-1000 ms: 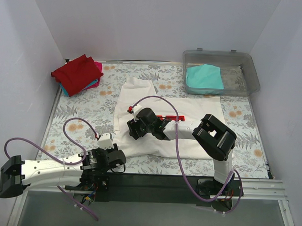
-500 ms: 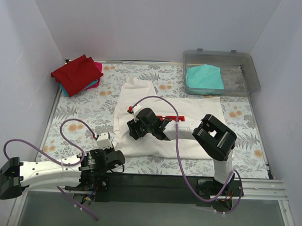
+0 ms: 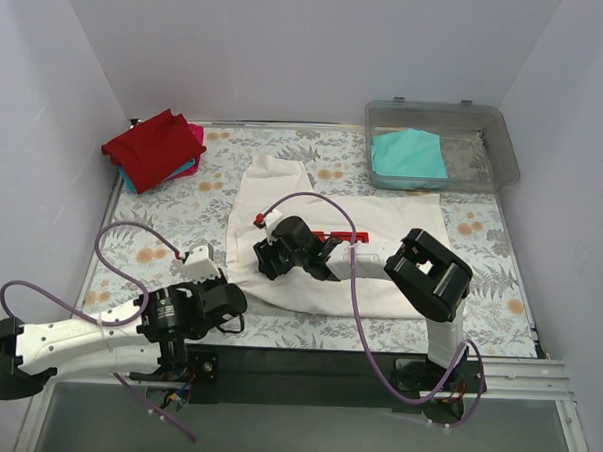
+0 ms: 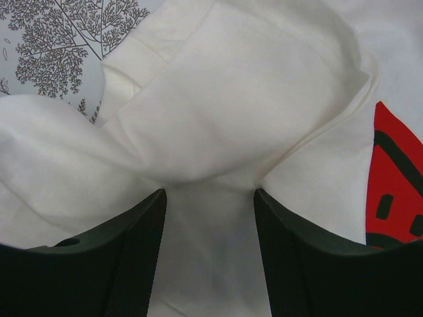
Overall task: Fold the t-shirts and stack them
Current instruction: Fold the tshirt
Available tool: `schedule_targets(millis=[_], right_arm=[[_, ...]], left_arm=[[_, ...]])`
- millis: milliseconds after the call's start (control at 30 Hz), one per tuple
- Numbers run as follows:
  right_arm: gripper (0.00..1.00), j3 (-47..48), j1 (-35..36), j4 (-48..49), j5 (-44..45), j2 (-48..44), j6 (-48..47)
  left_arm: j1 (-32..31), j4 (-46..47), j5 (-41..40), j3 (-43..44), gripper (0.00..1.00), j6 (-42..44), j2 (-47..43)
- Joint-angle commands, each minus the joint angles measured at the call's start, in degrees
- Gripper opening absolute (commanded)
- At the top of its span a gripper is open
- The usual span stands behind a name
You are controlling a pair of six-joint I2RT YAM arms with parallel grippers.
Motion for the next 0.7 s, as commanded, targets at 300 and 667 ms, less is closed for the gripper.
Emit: schedule_targets(millis=[300,667], right_arm=[[0.50,0.9,-0.3,-2.0,0.3,-0.4,-1.0],[0.51,1.1,-0.8,-3.0,2.8,-0.9,-1.6]], left_arm=[[-0.3,-1.2,13.5,6.7,0.00,4.3,19.0],[-2.2,12.2,19.4,5.4,0.92,12.0,14.1]])
